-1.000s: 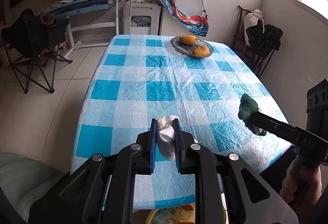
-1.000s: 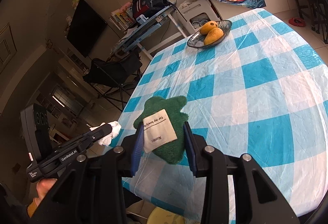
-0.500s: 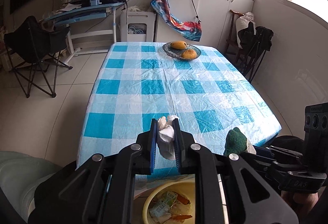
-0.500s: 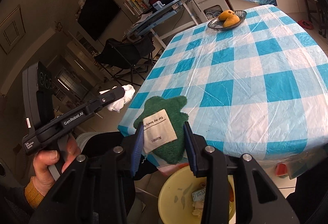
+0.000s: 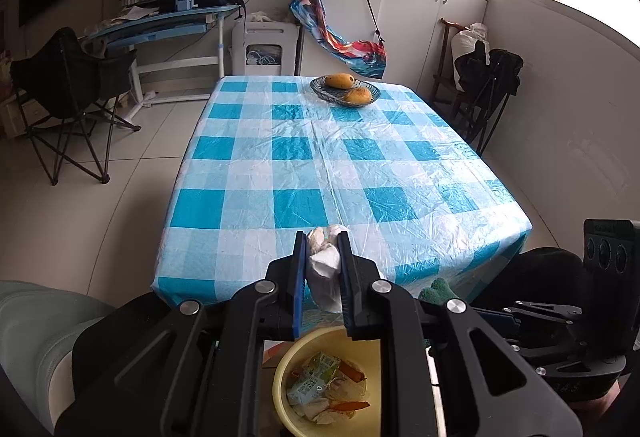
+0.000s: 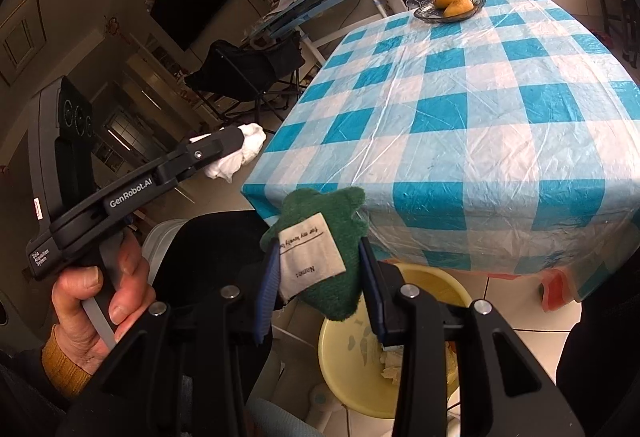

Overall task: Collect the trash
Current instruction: 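Carry the tissue with the left gripper while the right gripper carries the sponge to the basin, then open the left gripper to drop the tissue while the right gripper releases the sponge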

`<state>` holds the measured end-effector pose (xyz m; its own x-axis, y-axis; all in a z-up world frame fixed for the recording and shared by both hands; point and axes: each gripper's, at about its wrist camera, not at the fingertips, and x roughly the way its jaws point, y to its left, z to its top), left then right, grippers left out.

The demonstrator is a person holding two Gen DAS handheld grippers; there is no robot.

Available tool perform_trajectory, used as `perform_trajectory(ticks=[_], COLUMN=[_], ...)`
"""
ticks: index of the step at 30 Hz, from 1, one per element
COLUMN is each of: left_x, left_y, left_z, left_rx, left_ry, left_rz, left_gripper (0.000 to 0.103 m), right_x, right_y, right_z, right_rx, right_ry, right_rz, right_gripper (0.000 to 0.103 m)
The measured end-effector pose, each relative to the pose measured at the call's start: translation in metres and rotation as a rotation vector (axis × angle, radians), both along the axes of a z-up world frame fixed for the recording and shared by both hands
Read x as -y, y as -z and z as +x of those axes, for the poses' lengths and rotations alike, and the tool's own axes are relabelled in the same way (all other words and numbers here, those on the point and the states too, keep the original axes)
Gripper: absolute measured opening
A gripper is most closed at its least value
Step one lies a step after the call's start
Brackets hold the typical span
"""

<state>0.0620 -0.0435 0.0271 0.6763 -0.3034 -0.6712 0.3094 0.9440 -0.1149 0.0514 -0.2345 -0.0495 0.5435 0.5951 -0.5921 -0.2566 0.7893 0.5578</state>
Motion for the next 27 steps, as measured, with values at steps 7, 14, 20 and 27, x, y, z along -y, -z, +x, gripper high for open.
perform_trajectory(ticks=[7,14,20,27], left_x=[0.0,0.004,-0.001,-0.005], left_y=[0.012,0.048,0.052,0.025], left_z=[-0.022,-0.035,-0.042,-0.048], left_rx=[-0.045,-0.185,-0.202,-0.081], left_ry=[0.027,0.075,0.059,-0.024], left_rz=[-0.013,0.014,0.028,0.059], left_gripper=[0.015,0.015,0.02,0.057], right_x=[0.0,-0.002,0.0,0.008], right_y=[0.003,0.013,0.011,-0.002], right_z=[-0.008,-0.009,-0.015,-0.024], right_rx=[-0.026,-0.093,-0.09,-0.048], right_ry=[0.02,0.04,0.059,0.142], right_rz=[-0.022,-0.062,-0.07,-0.083], right_gripper=[0.038,0.043,0.05,0.073])
